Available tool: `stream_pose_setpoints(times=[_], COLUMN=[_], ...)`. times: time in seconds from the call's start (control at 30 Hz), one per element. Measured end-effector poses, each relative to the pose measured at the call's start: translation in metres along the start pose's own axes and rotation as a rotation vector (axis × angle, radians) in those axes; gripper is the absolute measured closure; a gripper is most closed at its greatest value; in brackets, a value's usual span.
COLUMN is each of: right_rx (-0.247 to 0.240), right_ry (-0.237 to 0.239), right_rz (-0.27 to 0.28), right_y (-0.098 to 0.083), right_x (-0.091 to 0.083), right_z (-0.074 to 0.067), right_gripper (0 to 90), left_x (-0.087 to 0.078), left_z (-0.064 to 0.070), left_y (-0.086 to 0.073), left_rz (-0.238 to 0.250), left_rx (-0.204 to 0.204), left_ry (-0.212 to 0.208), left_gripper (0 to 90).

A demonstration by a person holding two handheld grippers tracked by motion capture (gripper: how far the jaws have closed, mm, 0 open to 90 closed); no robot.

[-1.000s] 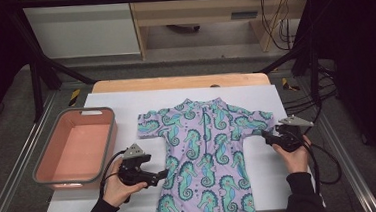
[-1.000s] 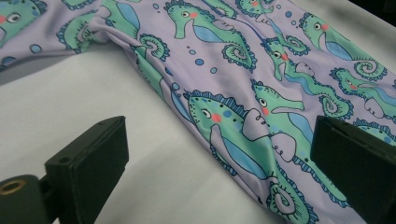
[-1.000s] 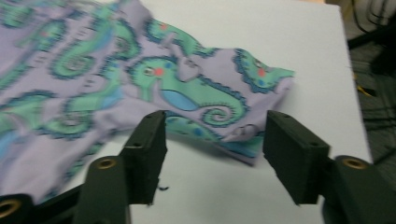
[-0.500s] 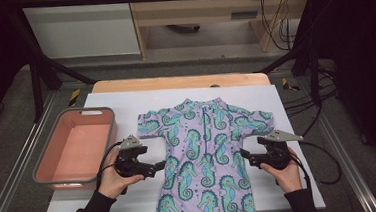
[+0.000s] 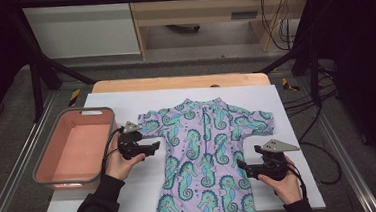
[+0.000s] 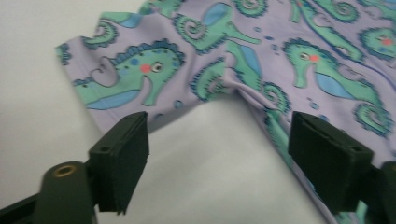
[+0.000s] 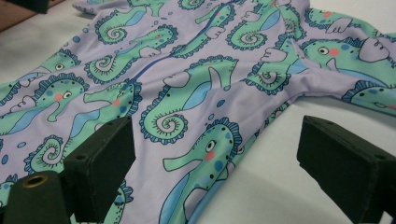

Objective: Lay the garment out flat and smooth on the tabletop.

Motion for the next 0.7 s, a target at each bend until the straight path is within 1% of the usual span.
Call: stream_pose_setpoints(times=[0.07,0.13,0.2,0.23,0.27,0.3,0.4,0.47,0.57,0.6,0.63,0.7], right_rx=[0.0,-0.002,0.0,0.001,-0.003,-0.002,-0.001,0.002,-0.004,-0.004,-0.003,-0.001], right_ry=[-0.001,-0.003,-0.001,-0.001,-0.005,-0.004,-0.002,-0.002,-0.003,-0.003,-0.003,-0.005], right_rz=[-0.004,-0.013,-0.018,-0.019,-0.018,-0.018,-0.02,-0.024,-0.026,-0.027,-0.026,-0.023], right_y=[-0.001,-0.002,-0.003,-0.004,-0.005,-0.005,-0.007,-0.008,-0.008,-0.008,-0.008,-0.008], right_x=[0.001,0.002,0.002,0.002,0.001,0.001,0.0,0.0,0.0,0.0,0.0,0.0], right_z=[-0.001,-0.001,-0.001,0.0,0.0,0.0,0.0,0.0,0.0,0.0,0.0,0.0], right_gripper=[12.0,12.0,12.0,12.0,11.9,12.0,11.9,11.9,12.0,12.0,12.1,12.4], left_x=[0.005,0.009,0.013,0.015,0.018,0.02,0.027,0.031,0.037,0.038,0.037,0.035], left_z=[-0.005,-0.011,-0.015,-0.016,-0.019,-0.02,-0.023,-0.024,-0.028,-0.029,-0.031,-0.033], left_y=[0.002,0.004,0.006,0.007,0.008,0.008,0.008,0.008,0.008,0.008,0.008,0.007], left_rz=[-0.016,-0.037,-0.028,-0.025,-0.016,-0.019,-0.024,-0.03,-0.039,-0.033,-0.035,-0.042], left_rx=[0.002,-0.014,-0.033,-0.029,-0.015,-0.019,-0.017,-0.007,-0.005,0.001,0.0,-0.011], left_ry=[0.02,0.049,0.052,0.057,0.081,0.09,0.1,0.116,0.137,0.149,0.161,0.17], left_gripper=[29.7,36.4,40.6,41.1,40.8,40.9,41.4,41.5,45.0,47.9,53.1,64.8])
Point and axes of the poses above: each handheld gripper's, and its own axes: x roughly forward along the jaws, y roughly out of its top, z roughly to its right, the point moved 4 cm from there along x, roughly forward along the jaws, and after that the axes turned 13 degrees about -z, right-handed, at the moved point
